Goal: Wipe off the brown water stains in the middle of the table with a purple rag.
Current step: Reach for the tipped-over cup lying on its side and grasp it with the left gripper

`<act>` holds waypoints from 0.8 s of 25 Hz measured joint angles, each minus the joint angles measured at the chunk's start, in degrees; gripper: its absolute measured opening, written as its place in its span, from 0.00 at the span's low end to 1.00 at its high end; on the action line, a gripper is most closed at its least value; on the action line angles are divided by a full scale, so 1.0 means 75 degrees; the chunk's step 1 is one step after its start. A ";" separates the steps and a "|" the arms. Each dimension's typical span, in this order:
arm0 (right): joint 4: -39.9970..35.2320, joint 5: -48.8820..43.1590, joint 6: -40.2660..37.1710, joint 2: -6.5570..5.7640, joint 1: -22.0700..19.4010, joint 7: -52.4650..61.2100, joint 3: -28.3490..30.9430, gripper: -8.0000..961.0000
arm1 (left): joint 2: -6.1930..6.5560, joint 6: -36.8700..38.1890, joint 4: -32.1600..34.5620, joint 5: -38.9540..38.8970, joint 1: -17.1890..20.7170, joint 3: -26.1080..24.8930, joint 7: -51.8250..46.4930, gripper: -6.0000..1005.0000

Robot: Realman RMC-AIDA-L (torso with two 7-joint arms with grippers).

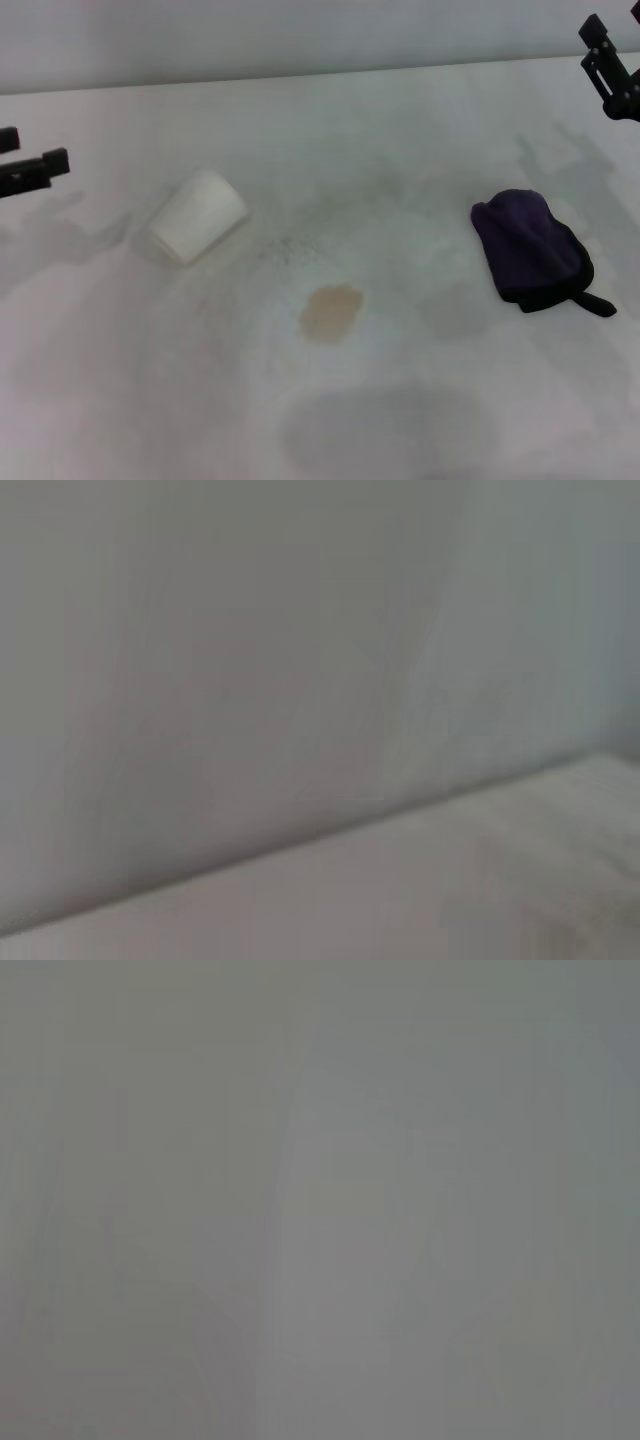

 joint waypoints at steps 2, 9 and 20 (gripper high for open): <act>-0.0007 -0.0001 -0.0014 0.0000 0.0000 0.0000 0.0000 0.63 | 0.0095 0.0171 0.0127 0.0531 -0.0175 0.0000 -0.0317 0.86; -0.0001 -0.0028 -0.0074 0.0000 -0.0001 0.0000 -0.0004 0.63 | 0.0206 0.0371 0.0147 0.2056 -0.0967 0.0014 -0.0633 0.86; 0.0017 -0.0037 -0.0182 0.0000 -0.0068 0.0056 -0.0025 0.63 | -0.0315 0.0445 -0.0347 0.3861 -0.2002 0.0091 -0.0641 0.86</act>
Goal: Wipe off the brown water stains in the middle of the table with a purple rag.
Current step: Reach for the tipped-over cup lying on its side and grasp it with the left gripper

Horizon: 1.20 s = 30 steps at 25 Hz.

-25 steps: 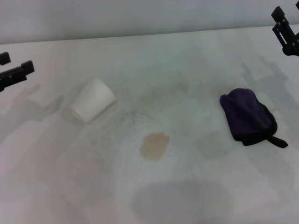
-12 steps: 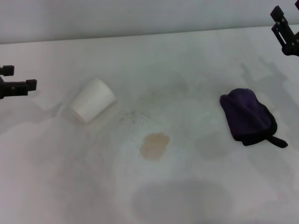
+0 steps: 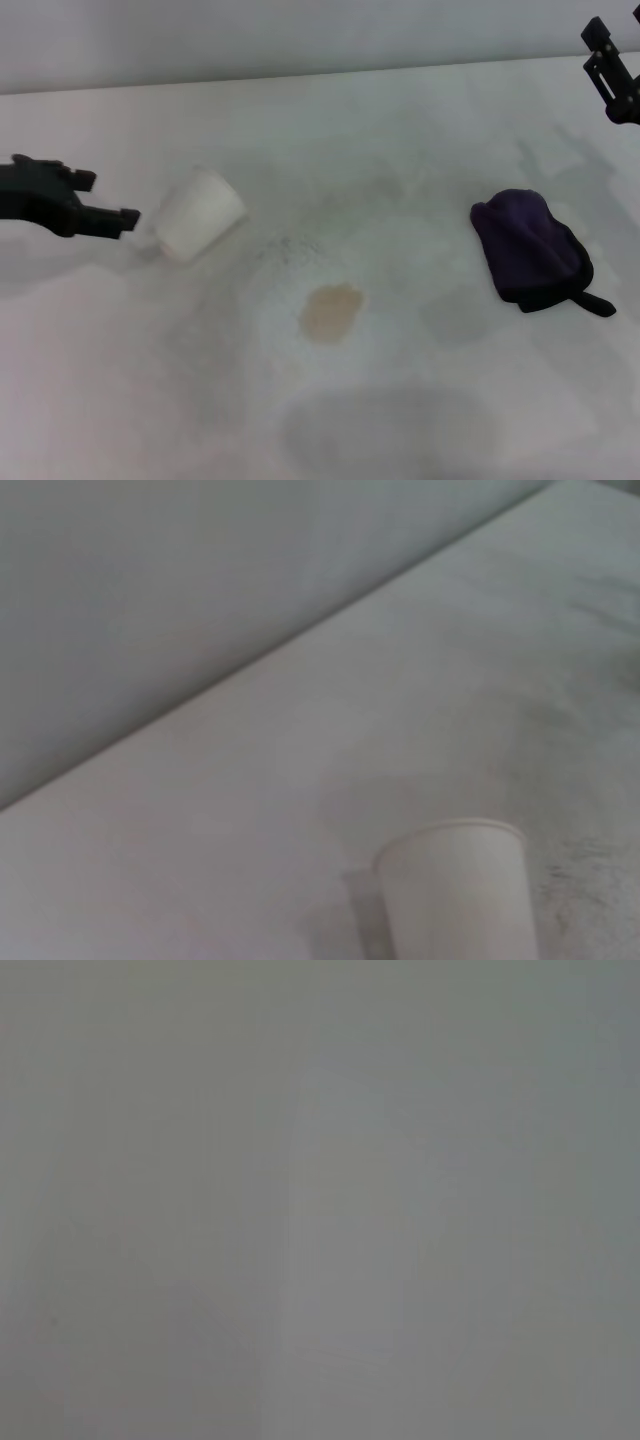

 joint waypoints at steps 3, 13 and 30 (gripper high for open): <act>0.0001 0.0012 -0.0005 0.0000 -0.0011 0.0002 0.0002 0.63 | -0.0123 -0.0029 -0.0002 0.0090 -0.0060 0.0001 0.0088 0.86; -0.0023 0.0057 -0.0007 0.0000 -0.0015 -0.0001 0.0037 0.63 | -0.0431 -0.0314 -0.0137 0.0184 -0.0149 0.0105 0.0339 0.86; -0.0010 0.0059 0.0009 0.0000 -0.0029 0.0004 0.0060 0.62 | -0.0552 -0.1330 -0.0734 0.0077 -0.0211 0.0967 0.0427 0.86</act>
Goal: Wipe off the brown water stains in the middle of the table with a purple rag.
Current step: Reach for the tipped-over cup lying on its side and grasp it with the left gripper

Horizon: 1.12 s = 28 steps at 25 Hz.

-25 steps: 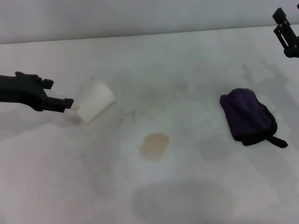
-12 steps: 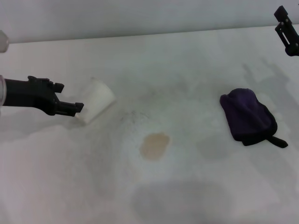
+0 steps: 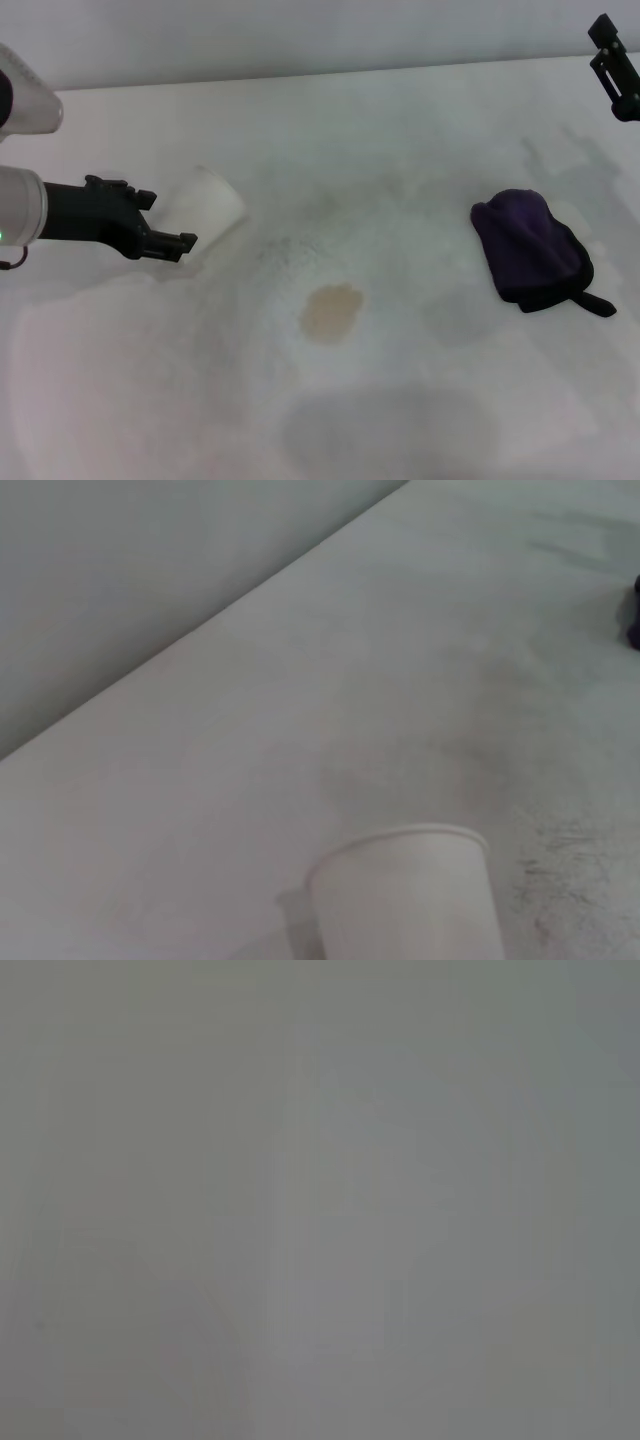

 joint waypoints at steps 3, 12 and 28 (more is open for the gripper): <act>0.0000 -0.0001 0.0032 0.0000 -0.0008 -0.0001 0.0000 0.62 | -0.0001 -0.0113 -0.0053 -0.0050 0.0017 0.0003 0.0059 0.86; -0.0011 0.0000 0.0000 0.0000 -0.0008 -0.0001 -0.0001 0.62 | 0.0017 -0.0323 -0.0499 -0.0510 -0.0052 0.0008 0.0613 0.86; 0.0023 -0.0001 0.0047 0.0000 -0.0021 -0.0001 -0.0012 0.62 | 0.0001 -0.1129 -0.1111 -0.0640 -0.0134 -0.0010 0.1253 0.86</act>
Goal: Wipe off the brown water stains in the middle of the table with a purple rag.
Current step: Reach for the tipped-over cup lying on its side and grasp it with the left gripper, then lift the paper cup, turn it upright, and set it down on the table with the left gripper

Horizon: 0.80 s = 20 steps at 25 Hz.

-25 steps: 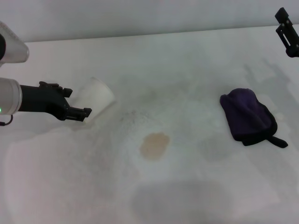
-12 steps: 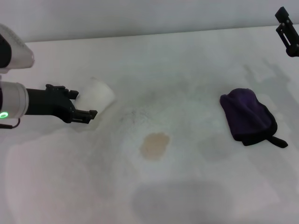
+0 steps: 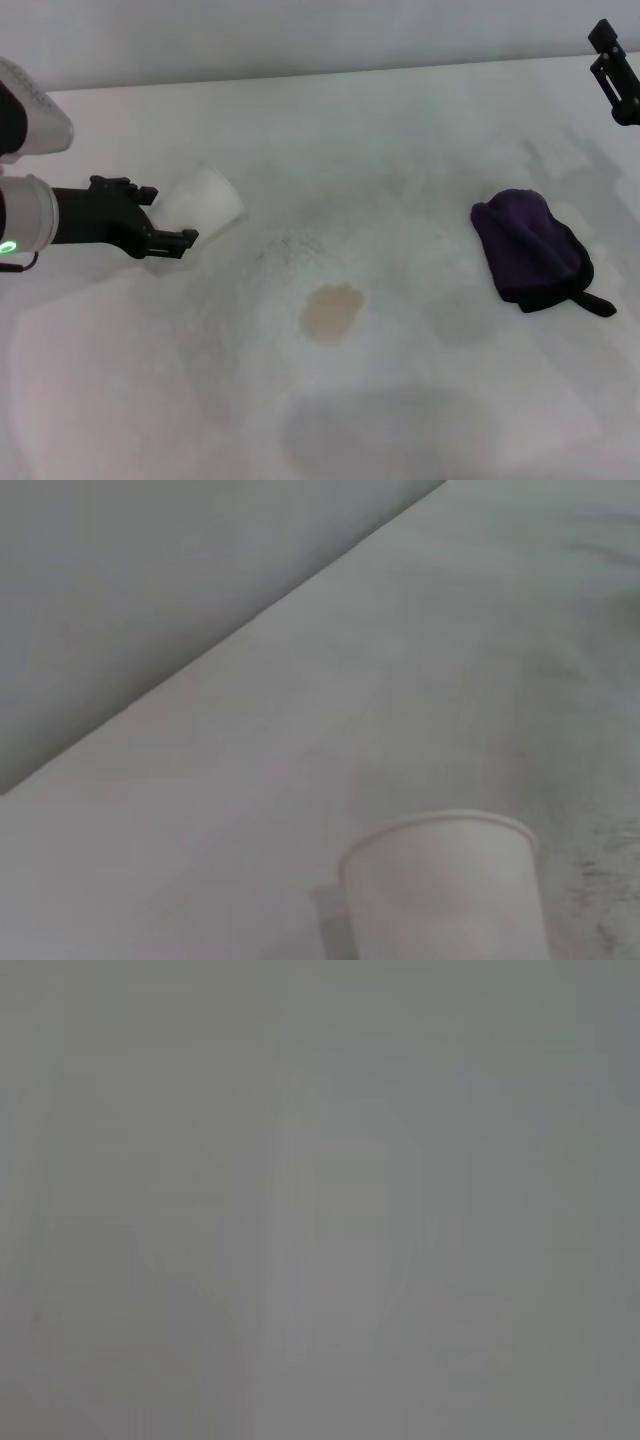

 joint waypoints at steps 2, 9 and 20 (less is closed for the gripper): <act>0.0001 0.0000 0.0001 0.0000 0.0005 0.0001 0.0001 0.62 | 0.0007 -0.0129 -0.0131 -0.0084 -0.0043 -0.0019 0.0187 0.86; 0.0001 0.0001 0.0005 0.0000 0.0013 0.0047 0.0012 0.61 | 0.0030 -0.0306 -0.0507 -0.0401 -0.0181 -0.0009 0.0588 0.86; 0.0000 0.0000 0.0022 0.0000 0.0013 0.0090 0.0012 0.61 | 0.0015 -0.0309 -0.0458 -0.0617 -0.0117 -0.0031 0.0648 0.71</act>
